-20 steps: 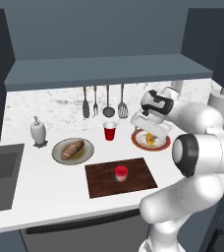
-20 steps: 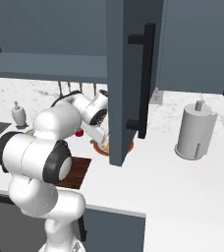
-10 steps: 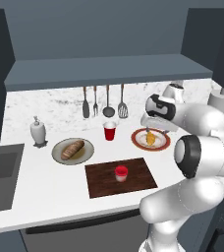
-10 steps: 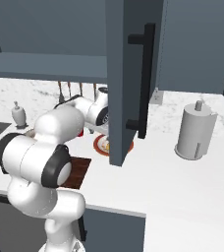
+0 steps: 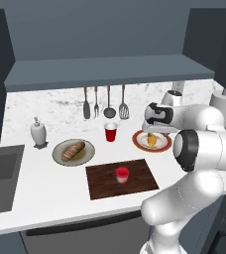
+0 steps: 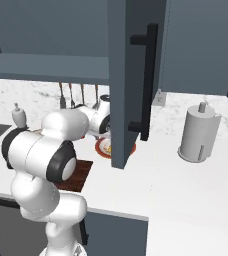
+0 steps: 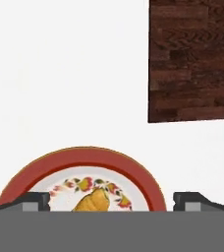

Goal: From the different types of pastries on the counter, select a croissant and place it on the cutting board. Then retrieve a jar of jam from the cabinet and place it alongside the croissant on the cutting board.

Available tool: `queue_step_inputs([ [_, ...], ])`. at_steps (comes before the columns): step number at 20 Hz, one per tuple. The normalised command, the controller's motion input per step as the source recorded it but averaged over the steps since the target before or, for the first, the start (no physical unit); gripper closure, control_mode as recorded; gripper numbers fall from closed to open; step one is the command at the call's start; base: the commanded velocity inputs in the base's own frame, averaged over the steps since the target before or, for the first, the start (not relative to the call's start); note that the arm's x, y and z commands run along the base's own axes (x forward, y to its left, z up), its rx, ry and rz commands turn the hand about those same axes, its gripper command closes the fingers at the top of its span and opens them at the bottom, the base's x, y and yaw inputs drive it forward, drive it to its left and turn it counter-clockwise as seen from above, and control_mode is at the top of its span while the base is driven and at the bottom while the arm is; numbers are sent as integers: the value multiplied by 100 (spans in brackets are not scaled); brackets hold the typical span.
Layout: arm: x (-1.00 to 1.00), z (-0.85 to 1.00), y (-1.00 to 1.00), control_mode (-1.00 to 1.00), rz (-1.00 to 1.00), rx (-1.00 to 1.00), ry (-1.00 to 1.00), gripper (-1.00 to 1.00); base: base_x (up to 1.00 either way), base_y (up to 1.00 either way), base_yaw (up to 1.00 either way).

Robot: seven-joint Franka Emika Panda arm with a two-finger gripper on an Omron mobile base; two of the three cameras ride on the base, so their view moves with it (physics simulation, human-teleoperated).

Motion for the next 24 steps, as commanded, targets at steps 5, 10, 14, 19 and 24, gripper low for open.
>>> queue_step_inputs([
  [5, 3, 27, -26, -100, 8, -15, -3, -100, 0, 0, 0],
  [10, 0, -13, 0, -100, 0, -6, 2, -100, 0, 0, 0],
  [14, 9, -3, 0, -100, 0, -3, 0, -100, 0, 0, 0],
  [19, 36, -28, 0, -100, 0, -2, -1, -100, 0, 0, 0],
  [24, 48, -6, 0, -100, 0, 0, -1, -100, 0, 0, 0],
])
